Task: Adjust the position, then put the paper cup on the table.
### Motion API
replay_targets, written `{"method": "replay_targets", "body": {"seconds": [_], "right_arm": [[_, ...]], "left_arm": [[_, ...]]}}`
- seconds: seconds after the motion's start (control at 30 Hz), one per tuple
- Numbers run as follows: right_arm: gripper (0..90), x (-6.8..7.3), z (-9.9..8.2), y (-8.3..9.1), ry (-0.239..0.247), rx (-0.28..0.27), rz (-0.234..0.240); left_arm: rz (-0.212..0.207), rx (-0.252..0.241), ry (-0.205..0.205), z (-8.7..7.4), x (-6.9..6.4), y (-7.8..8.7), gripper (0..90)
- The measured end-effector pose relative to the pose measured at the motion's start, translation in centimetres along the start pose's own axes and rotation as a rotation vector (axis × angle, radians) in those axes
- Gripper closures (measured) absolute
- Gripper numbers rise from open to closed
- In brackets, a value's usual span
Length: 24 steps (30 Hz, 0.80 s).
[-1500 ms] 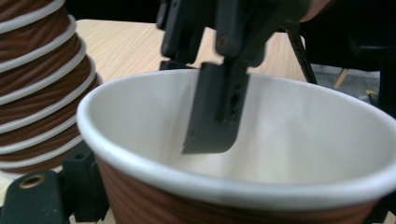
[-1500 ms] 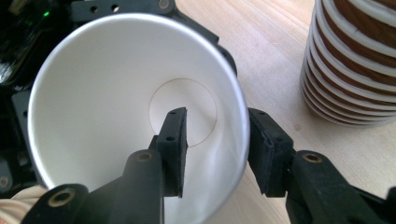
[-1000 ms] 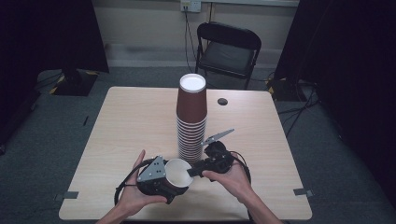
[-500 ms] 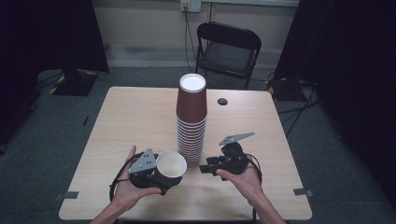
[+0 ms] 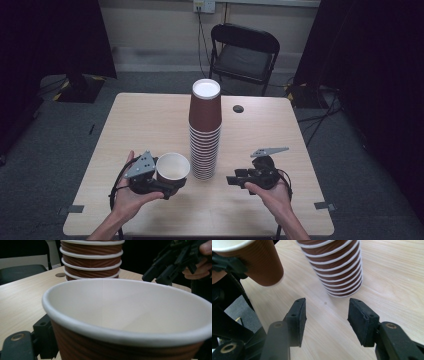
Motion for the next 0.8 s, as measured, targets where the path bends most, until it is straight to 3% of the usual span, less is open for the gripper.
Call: {"method": "replay_targets", "body": {"seconds": [0.2,0.3,0.57,0.8], "right_arm": [[48.1,-0.4,-0.7,0.3,-0.010,-0.014,-0.012],[47.7,-0.7,-0.9,0.4,-0.015,-0.027,-0.018],[46.3,-1.8,-1.9,1.1,-0.039,-0.048,-0.051],[44.4,-2.9,-2.4,1.1,-0.051,-0.070,-0.085]], "left_arm": [[0.038,-0.018,0.016,0.3,0.9,0.9,10.8],[0.037,-0.029,0.022,0.4,1.2,1.2,10.8],[0.105,-0.057,0.021,1.3,3.3,2.6,10.8],[0.150,-0.080,0.045,1.3,5.5,2.1,10.7]]}}
Point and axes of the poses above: each handheld gripper's, and its own axes: y roughly backward along the jaws, z roughly out of its top, x roughly to its left, the point moved 3 cm from there along -y, roughly forward along the jaws, and after that the axes turned 10 degrees about -z, right-handed, at the moved point
